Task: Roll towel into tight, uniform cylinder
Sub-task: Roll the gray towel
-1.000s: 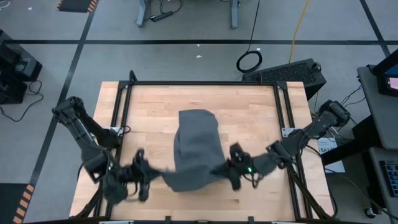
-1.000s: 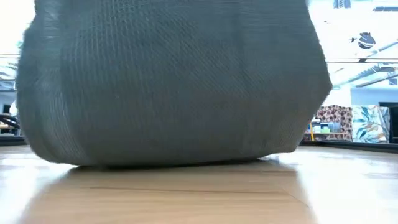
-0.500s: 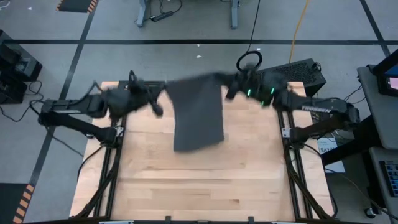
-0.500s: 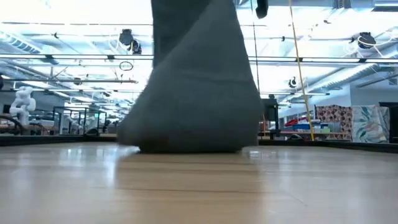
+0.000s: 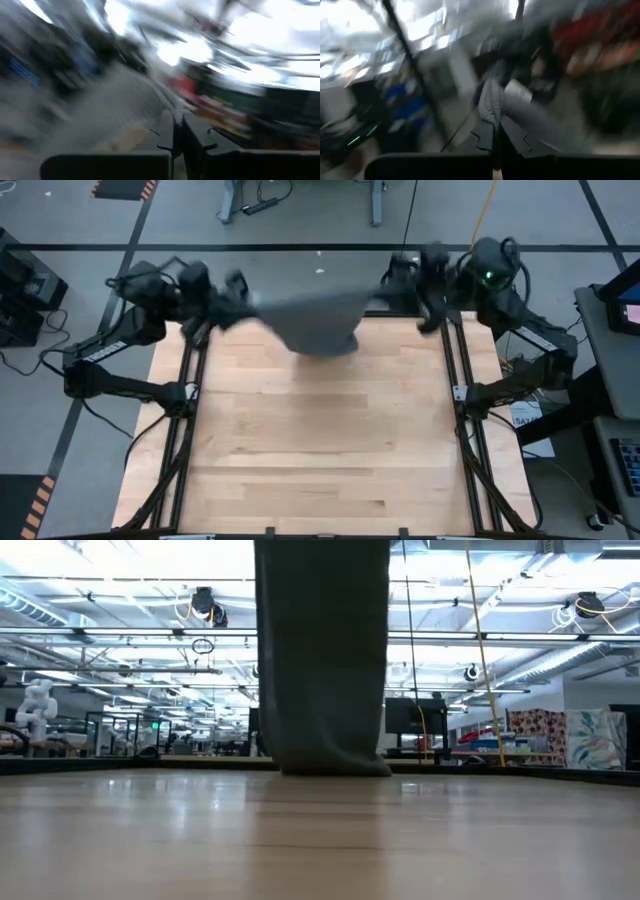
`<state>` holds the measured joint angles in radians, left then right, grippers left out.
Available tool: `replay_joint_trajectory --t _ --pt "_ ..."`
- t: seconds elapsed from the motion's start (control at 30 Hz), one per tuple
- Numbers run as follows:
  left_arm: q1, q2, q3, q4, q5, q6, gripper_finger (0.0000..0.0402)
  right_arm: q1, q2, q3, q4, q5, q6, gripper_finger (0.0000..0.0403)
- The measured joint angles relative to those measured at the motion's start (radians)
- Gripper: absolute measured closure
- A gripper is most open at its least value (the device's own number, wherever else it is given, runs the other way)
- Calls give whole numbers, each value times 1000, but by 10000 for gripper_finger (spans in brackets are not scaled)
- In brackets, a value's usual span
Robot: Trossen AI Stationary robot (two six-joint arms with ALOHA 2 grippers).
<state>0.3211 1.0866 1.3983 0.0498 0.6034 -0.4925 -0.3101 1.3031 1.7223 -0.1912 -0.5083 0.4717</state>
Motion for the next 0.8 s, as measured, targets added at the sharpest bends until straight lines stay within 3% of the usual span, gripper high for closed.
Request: replay_joint_trajectory --t 0.07,0.13,0.4,0.57,0.8 --pt "-43 1 0 -108 130 -118 387 90 1 54 -191 8 32 402" --pt "-103 3 -1 -246 187 -149 387 179 1 80 -335 60 114 402" --pt "-258 12 -16 -744 67 85 387 466 20 35 -621 244 454 402" --pt "-295 13 -79 -807 54 92 387 590 59 -60 -621 259 605 402" --pt "-381 25 -198 -798 36 81 387 671 133 -124 -576 249 666 402"
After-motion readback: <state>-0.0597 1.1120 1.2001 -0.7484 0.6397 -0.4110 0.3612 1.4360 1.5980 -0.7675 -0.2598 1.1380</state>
